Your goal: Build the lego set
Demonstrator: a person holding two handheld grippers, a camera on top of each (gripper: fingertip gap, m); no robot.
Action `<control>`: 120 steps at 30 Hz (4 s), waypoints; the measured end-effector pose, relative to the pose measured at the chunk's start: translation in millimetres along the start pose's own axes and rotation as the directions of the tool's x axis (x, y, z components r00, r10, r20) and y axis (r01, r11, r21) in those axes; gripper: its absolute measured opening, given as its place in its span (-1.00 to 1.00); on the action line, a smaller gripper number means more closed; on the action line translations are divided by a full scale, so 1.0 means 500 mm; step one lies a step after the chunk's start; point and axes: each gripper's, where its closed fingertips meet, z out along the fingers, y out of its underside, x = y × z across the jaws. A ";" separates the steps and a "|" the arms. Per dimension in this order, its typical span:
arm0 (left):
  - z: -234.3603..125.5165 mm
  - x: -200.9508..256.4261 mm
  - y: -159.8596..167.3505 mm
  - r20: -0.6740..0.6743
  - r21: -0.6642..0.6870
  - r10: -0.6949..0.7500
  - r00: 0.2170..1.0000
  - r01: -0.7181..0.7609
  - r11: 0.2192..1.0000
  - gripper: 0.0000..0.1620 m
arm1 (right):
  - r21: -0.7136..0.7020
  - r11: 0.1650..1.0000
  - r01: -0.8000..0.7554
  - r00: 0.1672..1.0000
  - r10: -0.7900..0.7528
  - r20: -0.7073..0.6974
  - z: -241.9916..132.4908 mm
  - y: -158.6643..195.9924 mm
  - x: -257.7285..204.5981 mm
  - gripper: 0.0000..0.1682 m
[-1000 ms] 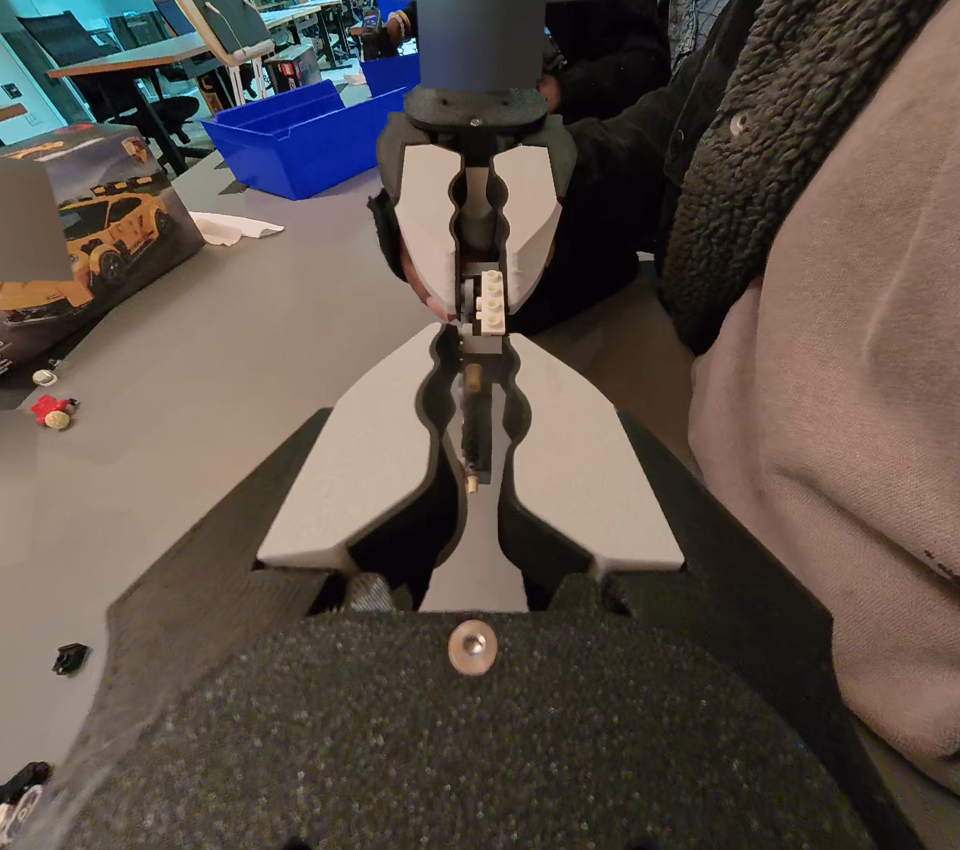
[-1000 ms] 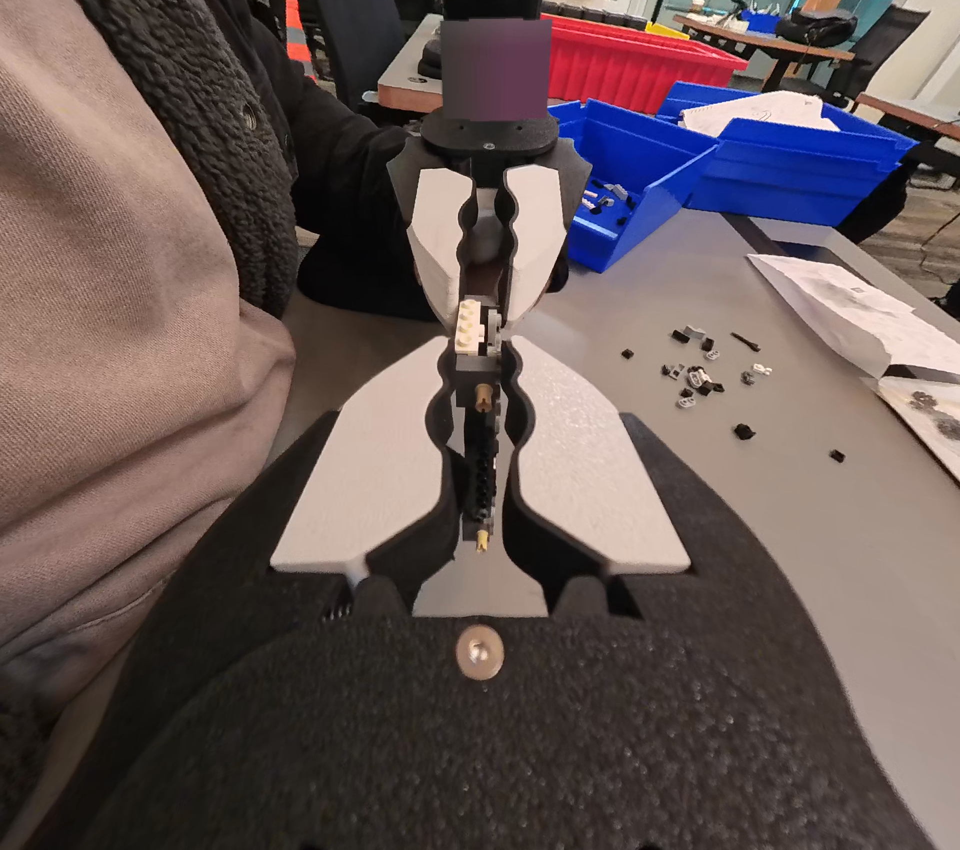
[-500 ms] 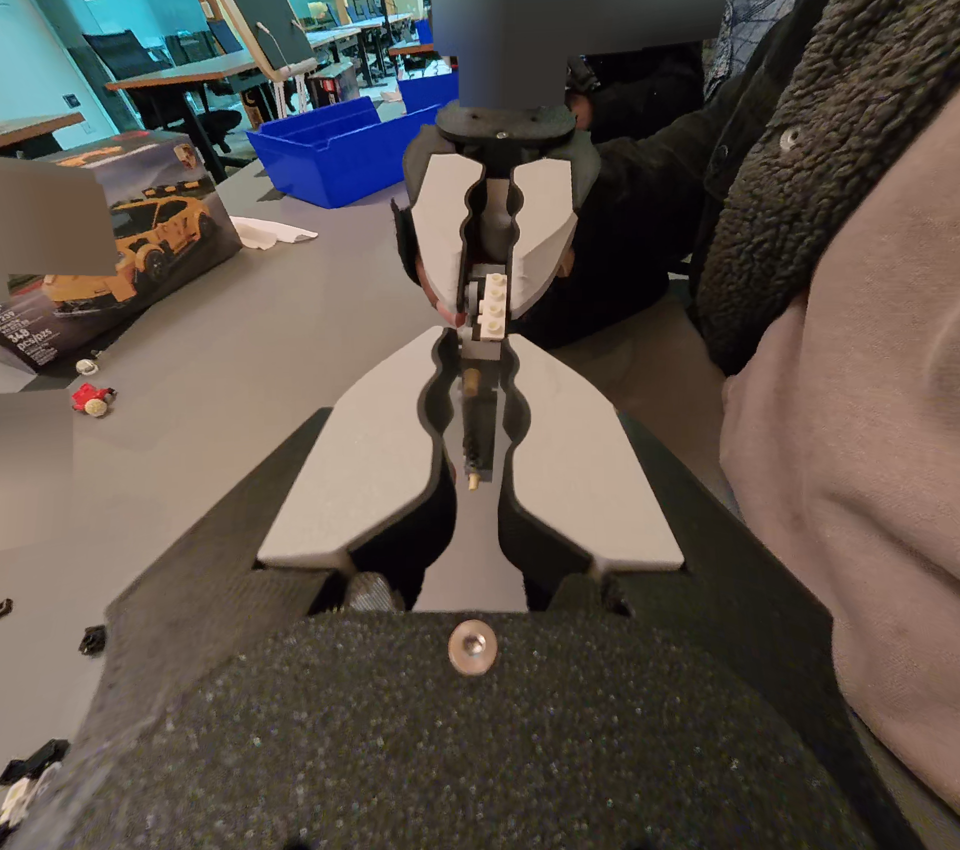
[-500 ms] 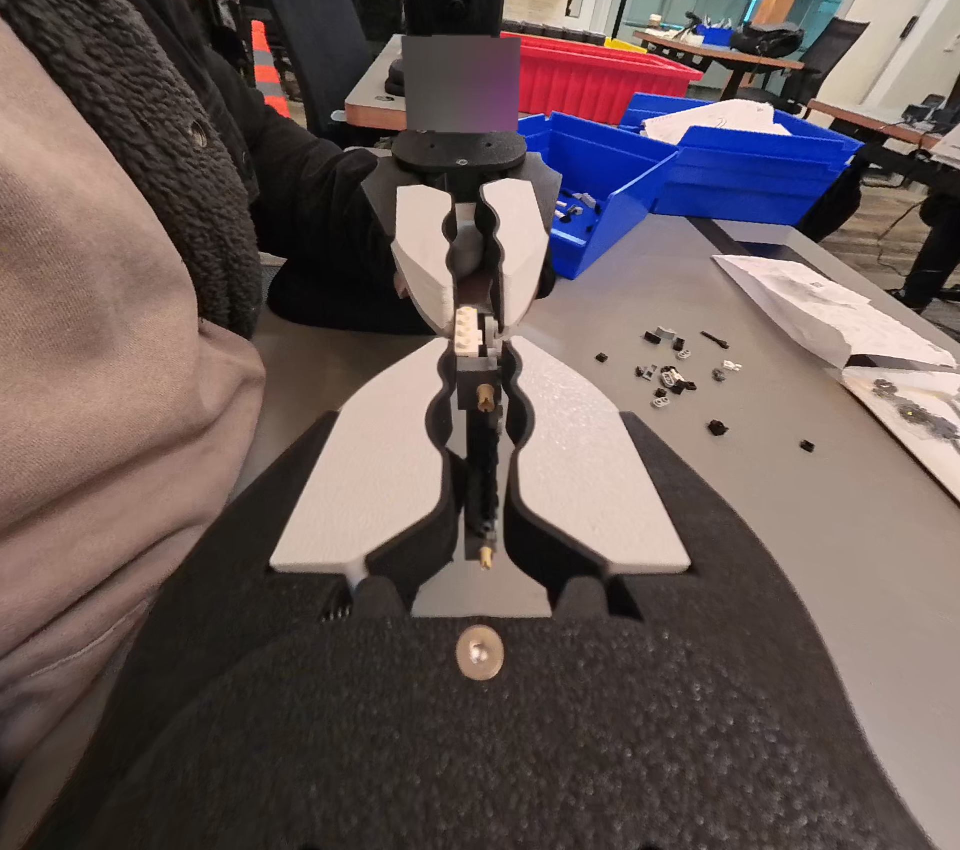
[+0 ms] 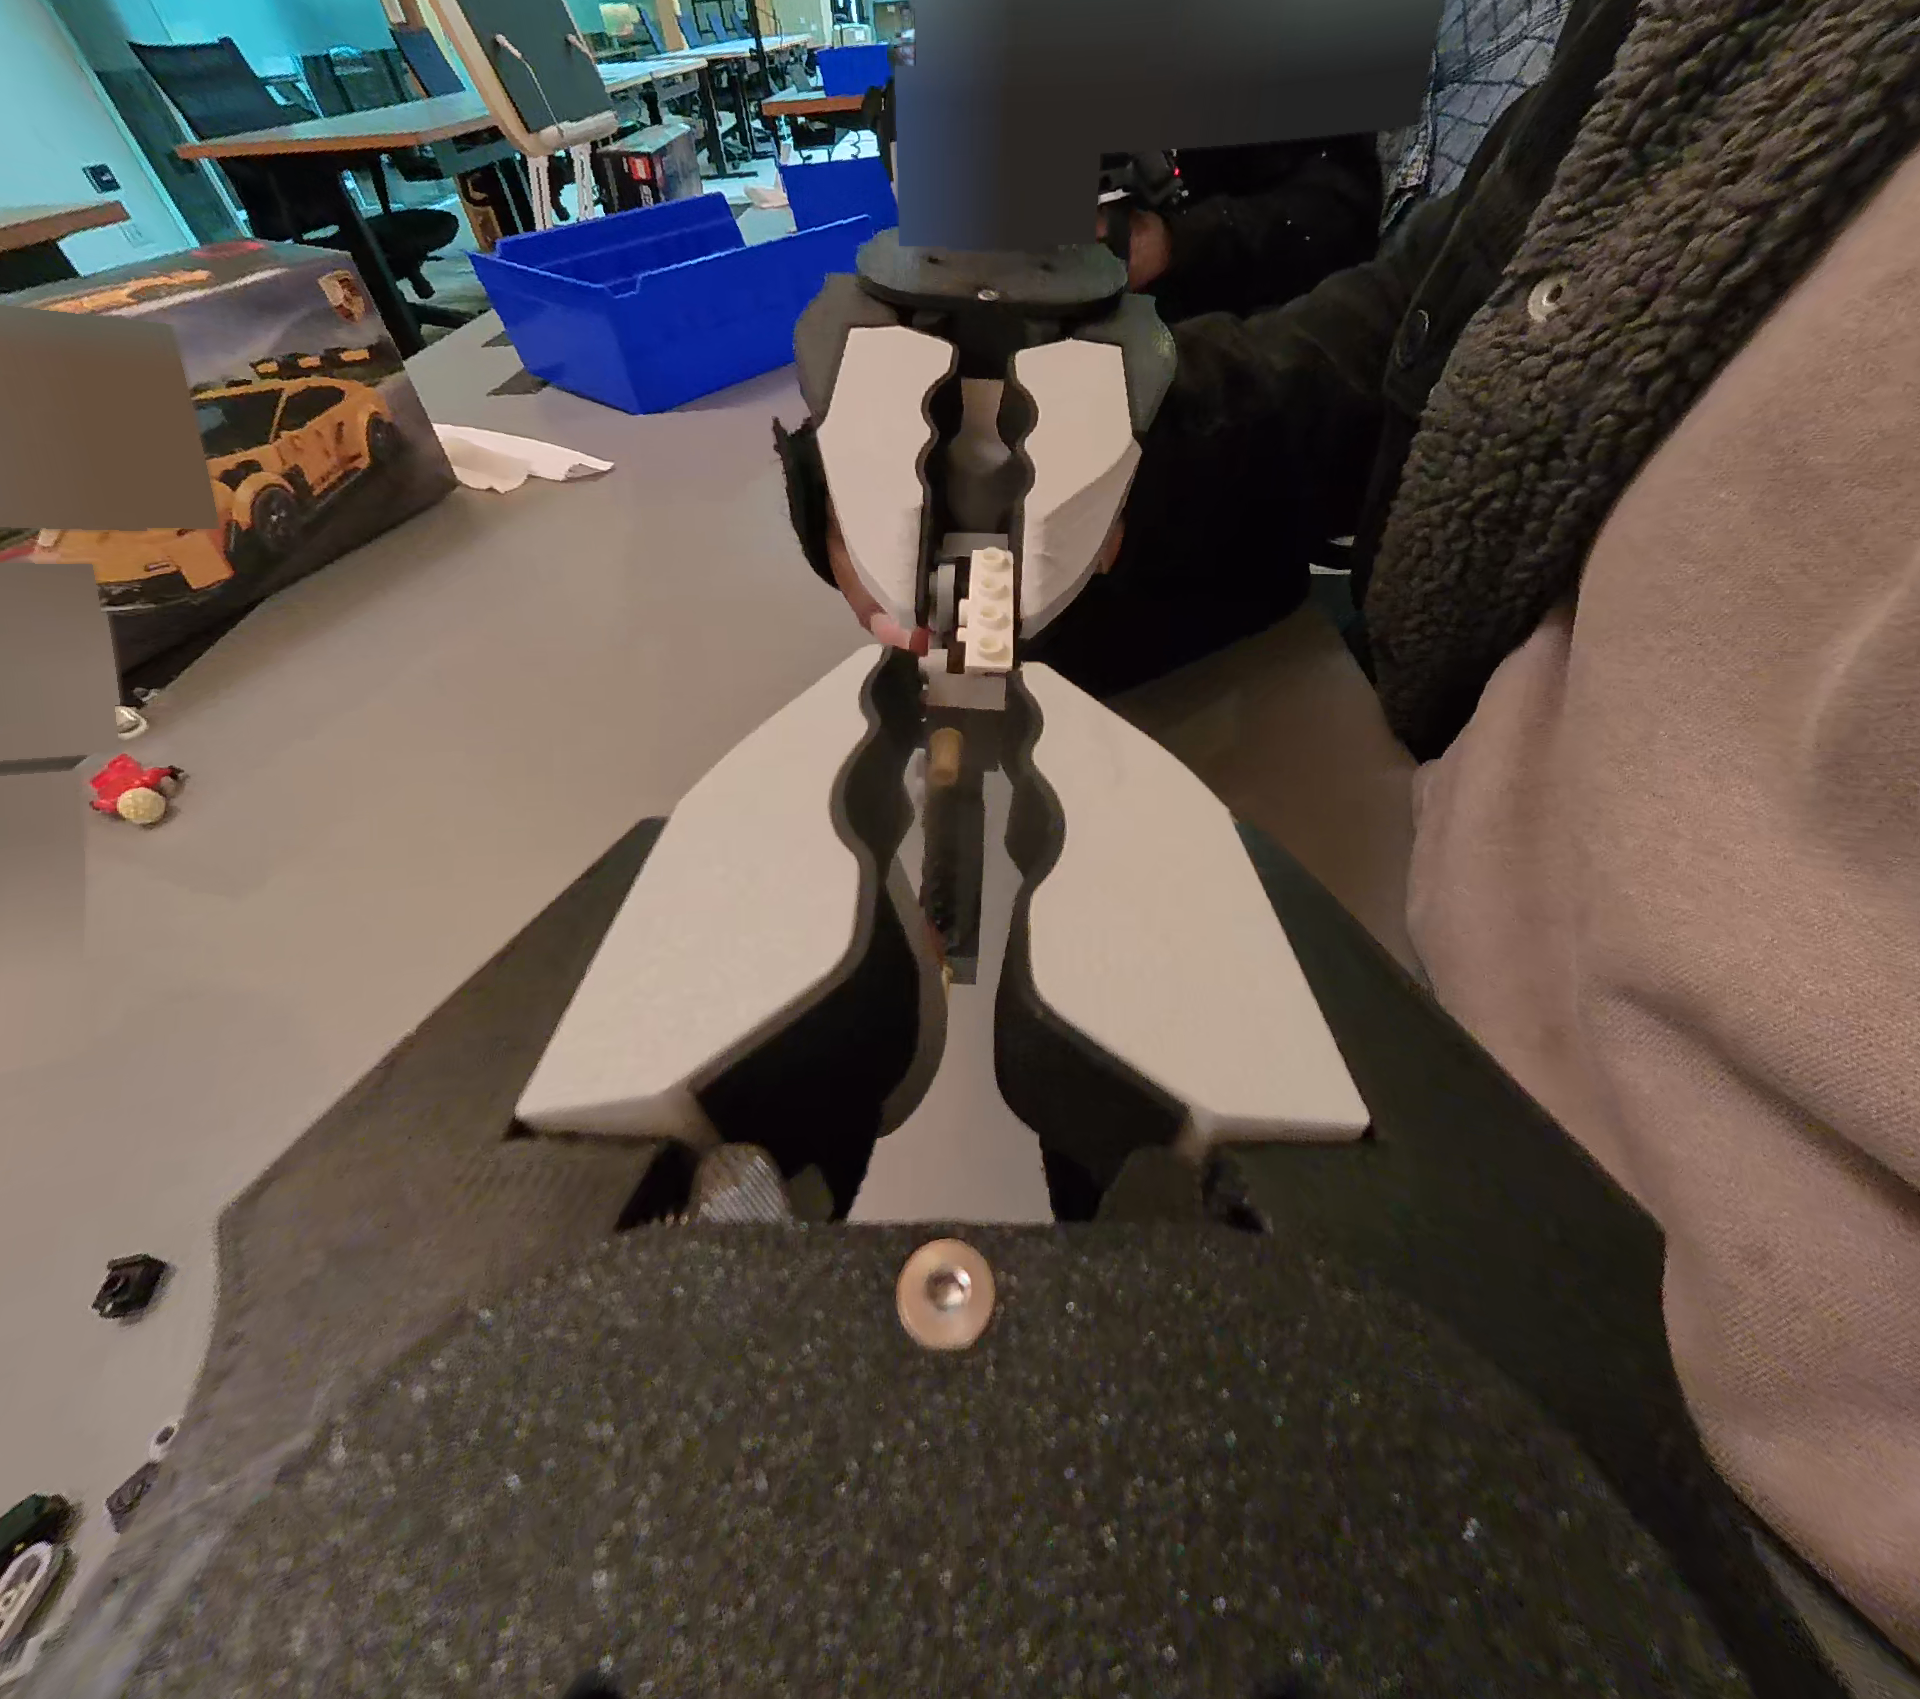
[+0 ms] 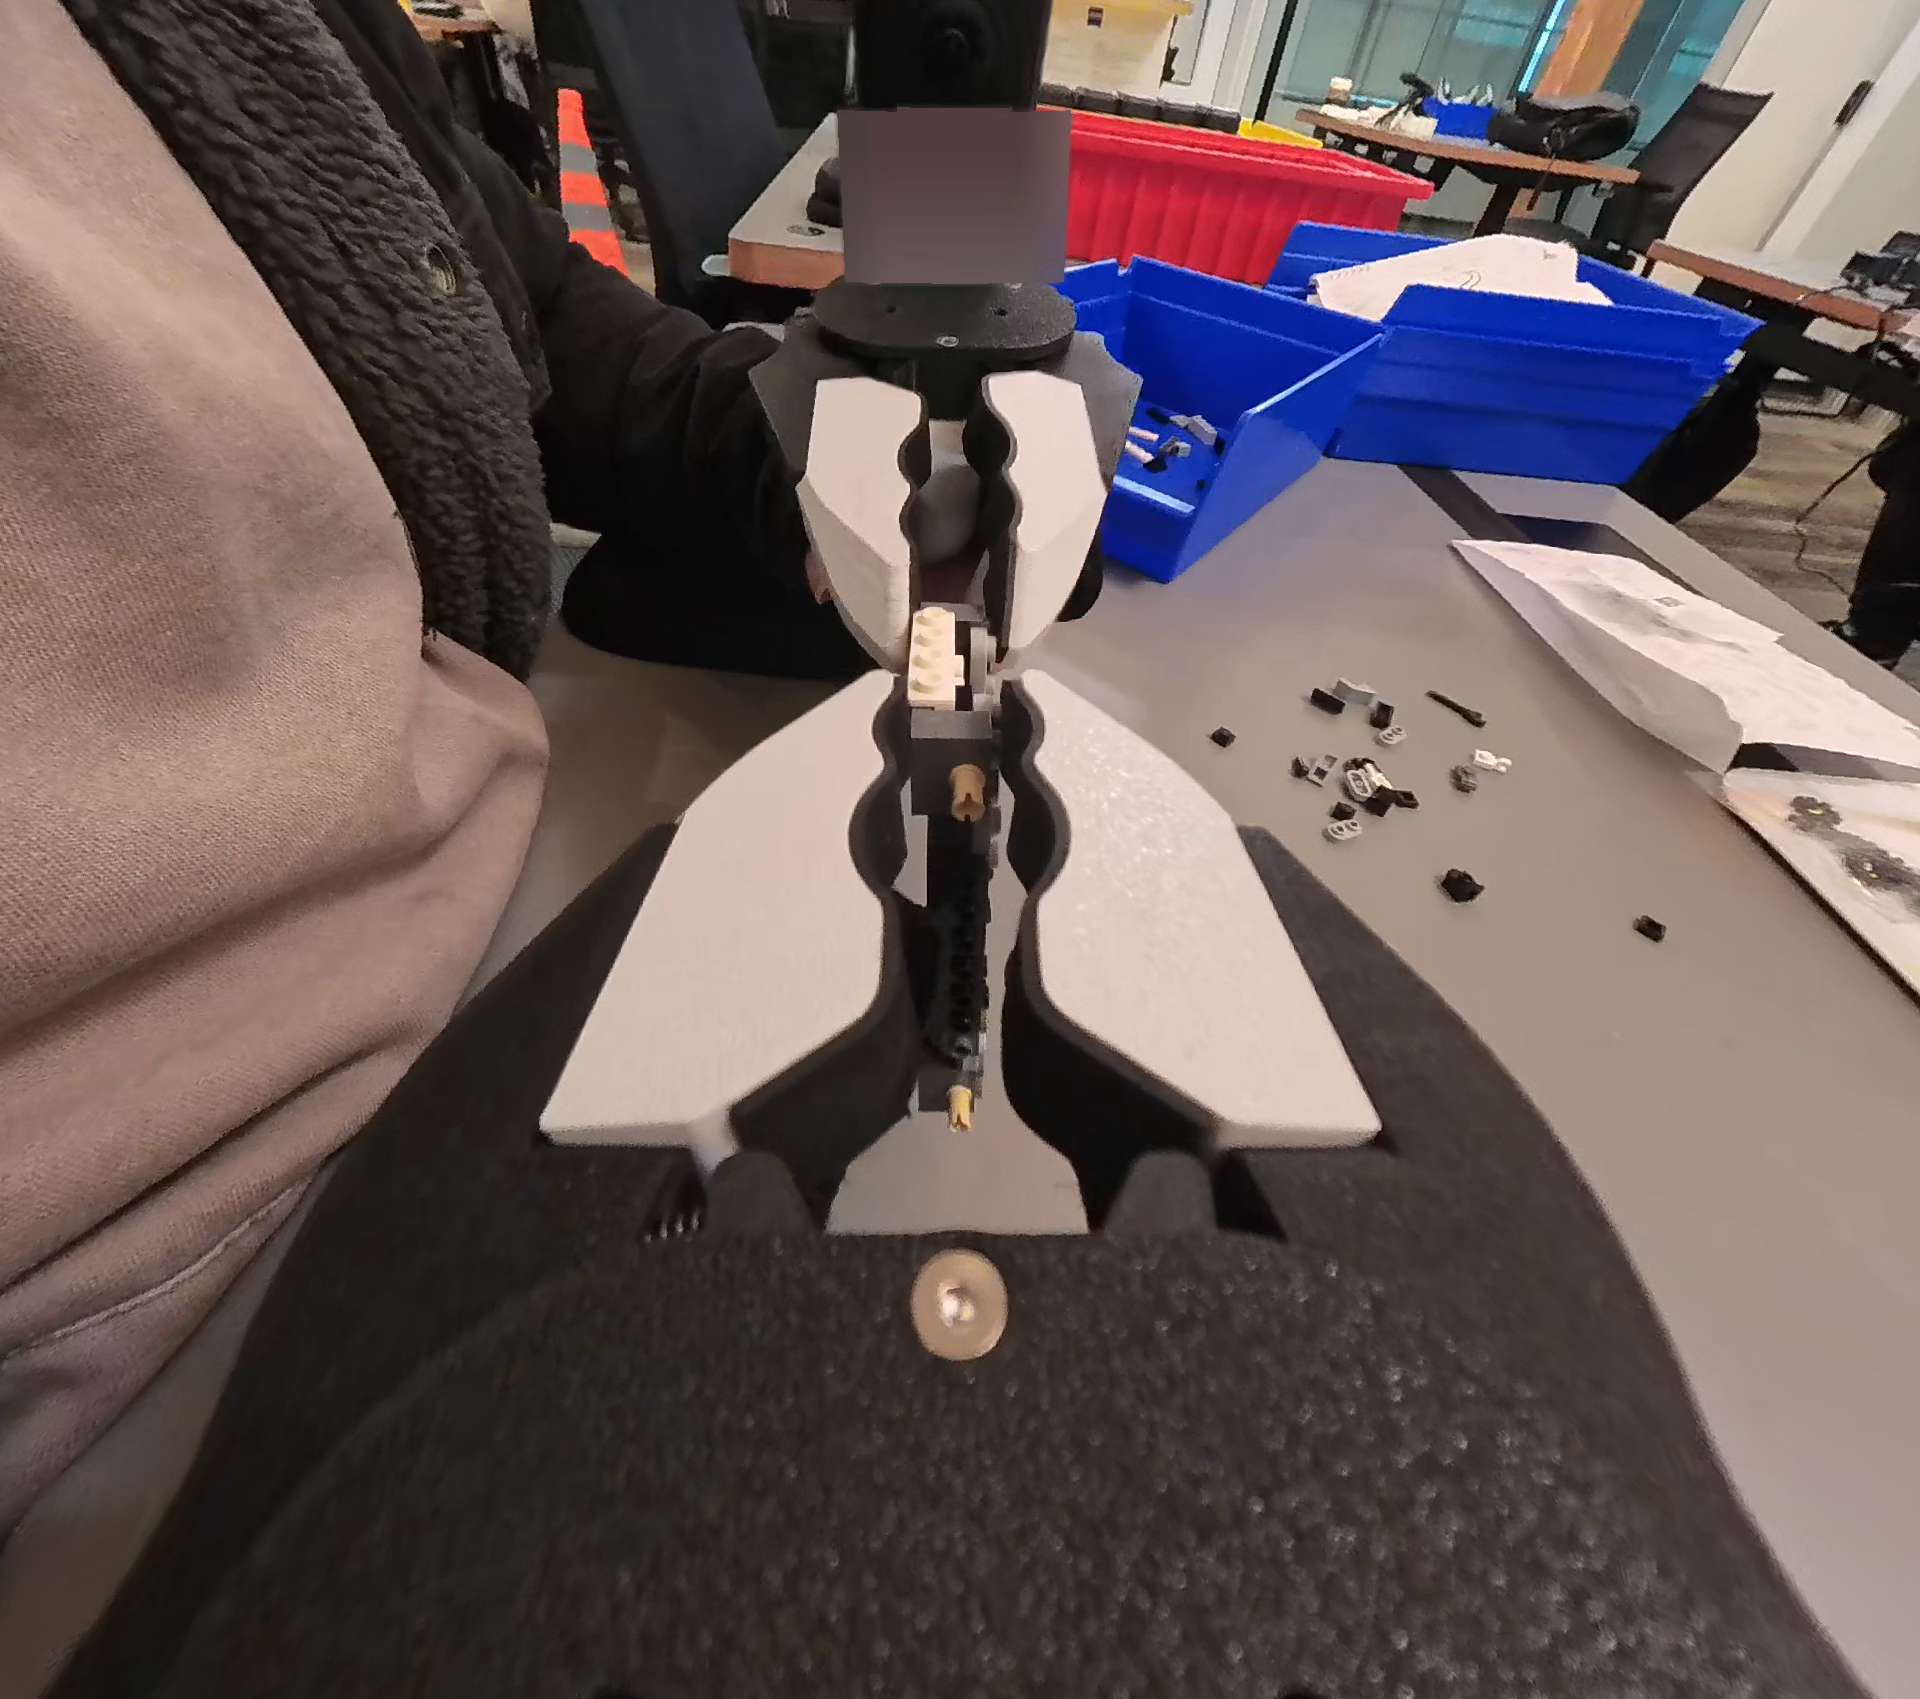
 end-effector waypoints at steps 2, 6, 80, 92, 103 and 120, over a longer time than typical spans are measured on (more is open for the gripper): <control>0.001 0.002 -0.003 -0.003 0.008 0.003 1.000 -0.003 1.000 -0.80 | 0.010 1.000 0.009 1.000 -0.009 0.007 -0.001 -0.003 -0.002 -0.82; -0.001 0.002 -0.026 0.010 0.091 0.024 1.000 -0.025 0.996 -0.80 | 0.066 0.997 0.033 0.999 -0.033 -0.004 -0.005 -0.020 -0.002 -0.82; -0.003 -0.016 0.105 0.209 -0.547 -0.233 0.950 0.311 0.777 -0.86 | -0.266 0.961 -0.080 0.995 0.063 -0.071 0.025 0.055 0.030 -0.79; -0.001 0.012 0.110 0.088 -0.468 -0.478 0.874 0.460 0.754 -0.86 | -0.289 0.927 -0.240 0.969 0.247 -0.012 0.033 0.072 0.016 -0.80; -0.001 0.011 0.109 0.000 -0.380 -0.623 0.782 0.576 0.724 -0.85 | -0.337 0.896 -0.290 0.952 0.307 -0.002 0.011 0.083 0.012 -0.79; -0.005 0.031 0.091 0.047 -0.533 -0.163 0.985 0.163 0.830 -0.85 | -0.316 0.944 -0.093 0.988 0.128 0.092 0.003 0.051 -0.037 -0.78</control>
